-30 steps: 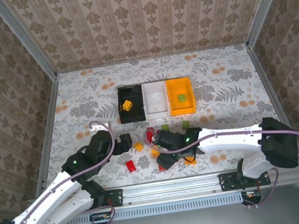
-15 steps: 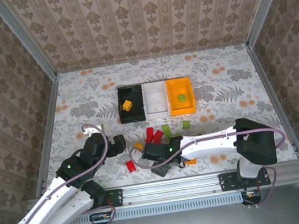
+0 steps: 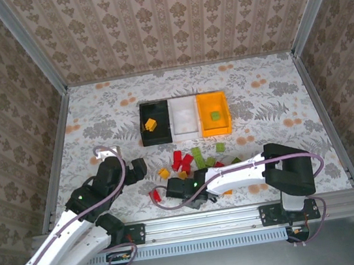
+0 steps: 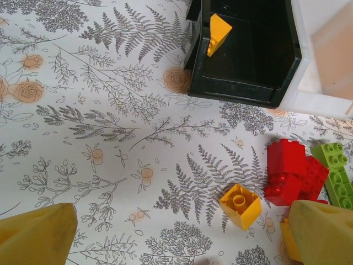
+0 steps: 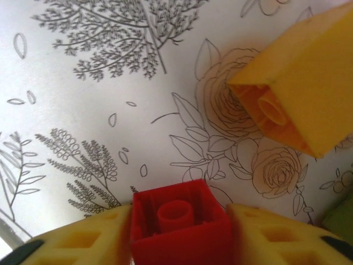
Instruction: Sort the legos into containers by color
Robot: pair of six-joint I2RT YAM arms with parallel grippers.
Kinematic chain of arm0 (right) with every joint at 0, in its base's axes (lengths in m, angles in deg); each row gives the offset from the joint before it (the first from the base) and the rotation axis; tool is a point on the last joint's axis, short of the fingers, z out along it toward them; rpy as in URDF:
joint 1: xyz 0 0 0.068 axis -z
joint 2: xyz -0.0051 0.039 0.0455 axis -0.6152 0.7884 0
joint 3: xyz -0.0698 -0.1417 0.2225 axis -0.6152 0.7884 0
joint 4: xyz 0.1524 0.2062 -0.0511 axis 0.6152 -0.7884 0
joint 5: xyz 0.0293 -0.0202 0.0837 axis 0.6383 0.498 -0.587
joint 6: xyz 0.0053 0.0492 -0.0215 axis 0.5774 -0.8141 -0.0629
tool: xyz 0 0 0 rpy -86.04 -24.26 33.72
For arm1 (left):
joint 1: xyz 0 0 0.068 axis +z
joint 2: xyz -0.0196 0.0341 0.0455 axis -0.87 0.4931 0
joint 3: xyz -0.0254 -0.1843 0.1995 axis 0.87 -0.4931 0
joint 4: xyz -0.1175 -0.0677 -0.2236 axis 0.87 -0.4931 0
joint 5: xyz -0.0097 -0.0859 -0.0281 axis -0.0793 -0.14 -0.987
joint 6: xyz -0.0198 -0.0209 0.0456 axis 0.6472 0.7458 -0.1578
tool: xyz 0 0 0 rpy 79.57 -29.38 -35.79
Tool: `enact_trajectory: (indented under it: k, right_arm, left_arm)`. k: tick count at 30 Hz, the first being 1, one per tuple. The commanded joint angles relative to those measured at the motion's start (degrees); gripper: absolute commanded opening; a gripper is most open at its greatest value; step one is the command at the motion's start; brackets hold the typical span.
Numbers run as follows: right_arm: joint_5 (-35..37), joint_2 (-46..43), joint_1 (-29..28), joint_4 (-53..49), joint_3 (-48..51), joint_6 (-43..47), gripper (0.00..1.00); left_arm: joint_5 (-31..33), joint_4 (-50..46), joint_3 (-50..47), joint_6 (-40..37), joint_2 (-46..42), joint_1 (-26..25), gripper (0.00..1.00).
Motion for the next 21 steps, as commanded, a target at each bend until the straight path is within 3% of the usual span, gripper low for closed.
enact_trajectory:
  k: [1,5,14,18,21]
  right_arm:
    - [2.16,-0.13,0.23,-1.20,0.94,-0.44,0.38]
    - [2.50,-3.91,0.99,1.07,2.32,-1.23,0.26]
    - [2.22,-16.42,9.82,8.17,1.59,-5.07,0.22]
    - [0.94,-15.34,18.56,11.32,-3.79,-8.12,0.23]
    - [2.65,-8.98,23.95,11.93,-9.84,-9.82,0.24]
  left_arm:
    - [-0.85,-1.19,0.85,0.06,-0.65,0.58,1.00]
    - [-1.02,-0.58,0.94,-0.06,-0.75,0.67,1.00]
    - [-1.12,0.65,-0.30,0.26,-1.01,0.87,1.00]
    - [-1.57,2.40,-1.72,1.20,-0.87,0.85,1.00]
    - [-2.28,3.34,-2.62,1.42,-0.75,0.88,1.00]
